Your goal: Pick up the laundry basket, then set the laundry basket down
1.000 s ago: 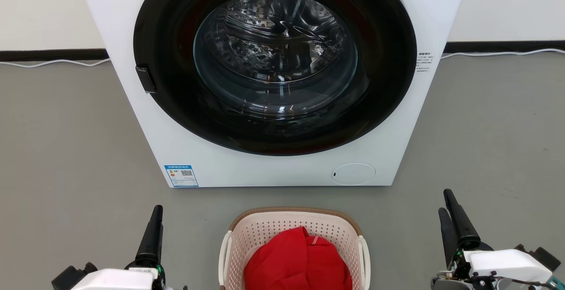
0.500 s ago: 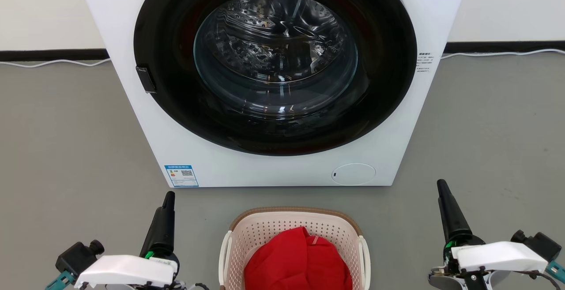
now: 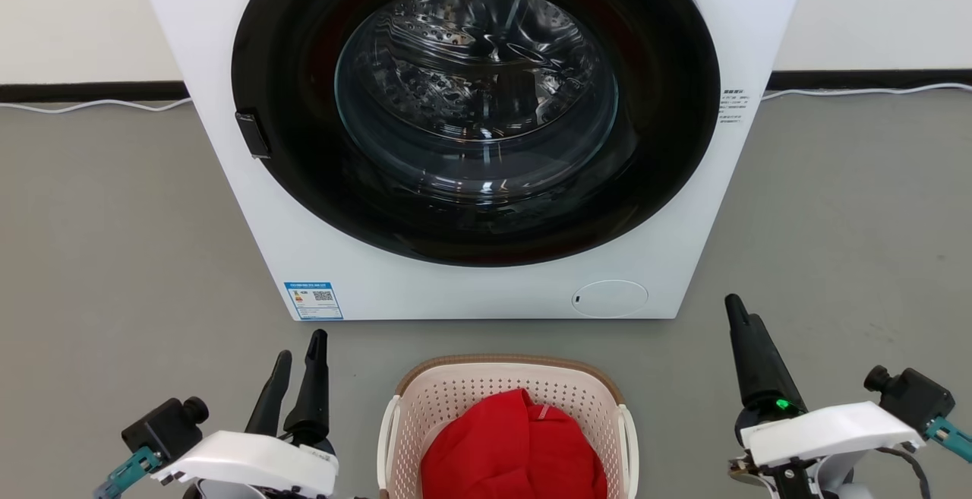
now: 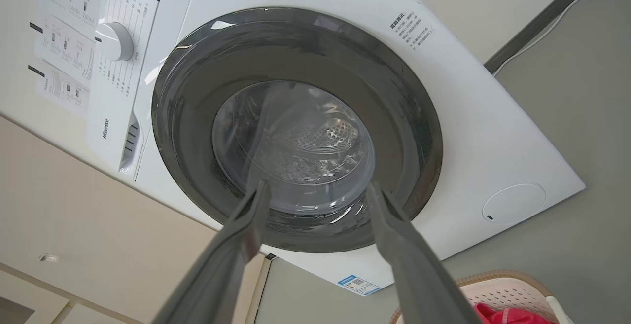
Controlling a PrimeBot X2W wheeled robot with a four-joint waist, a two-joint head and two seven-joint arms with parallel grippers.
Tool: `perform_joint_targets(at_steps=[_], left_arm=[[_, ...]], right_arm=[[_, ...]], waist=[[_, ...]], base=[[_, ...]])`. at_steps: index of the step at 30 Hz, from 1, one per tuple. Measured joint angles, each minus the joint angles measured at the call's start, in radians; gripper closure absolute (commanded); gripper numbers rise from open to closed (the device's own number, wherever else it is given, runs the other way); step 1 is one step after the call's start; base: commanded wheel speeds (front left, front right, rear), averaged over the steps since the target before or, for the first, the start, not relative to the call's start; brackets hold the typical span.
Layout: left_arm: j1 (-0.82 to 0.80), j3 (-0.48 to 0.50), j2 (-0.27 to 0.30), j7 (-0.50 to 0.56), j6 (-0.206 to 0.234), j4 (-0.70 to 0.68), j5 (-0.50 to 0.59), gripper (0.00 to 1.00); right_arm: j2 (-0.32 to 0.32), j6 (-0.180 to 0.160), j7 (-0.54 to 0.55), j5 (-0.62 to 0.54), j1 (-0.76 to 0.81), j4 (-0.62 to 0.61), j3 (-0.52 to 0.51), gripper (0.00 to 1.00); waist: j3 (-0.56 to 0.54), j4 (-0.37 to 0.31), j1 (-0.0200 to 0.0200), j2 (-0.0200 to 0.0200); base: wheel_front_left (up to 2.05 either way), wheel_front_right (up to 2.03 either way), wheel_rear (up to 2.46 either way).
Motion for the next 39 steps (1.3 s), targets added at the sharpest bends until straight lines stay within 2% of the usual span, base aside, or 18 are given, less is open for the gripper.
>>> perform_joint_targets(at_steps=[21,39], left_arm=[[-0.018,-0.045,0.003,-0.063,0.040,-0.021,0.266,0.00],[-0.022,-0.066,0.005,-0.113,0.061,-0.049,0.447,0.00]], right_arm=[[0.024,0.000,-0.063,-0.294,-0.001,-0.009,-0.035,0.00],[0.039,0.000,-0.113,-0.472,-0.002,-0.015,-0.048,0.00]], waist=[[-0.003,0.014,0.0000,0.0000],[-0.003,0.017,0.0000,0.0000]], base=[[0.00,0.00,0.00],[0.00,0.00,0.00]])
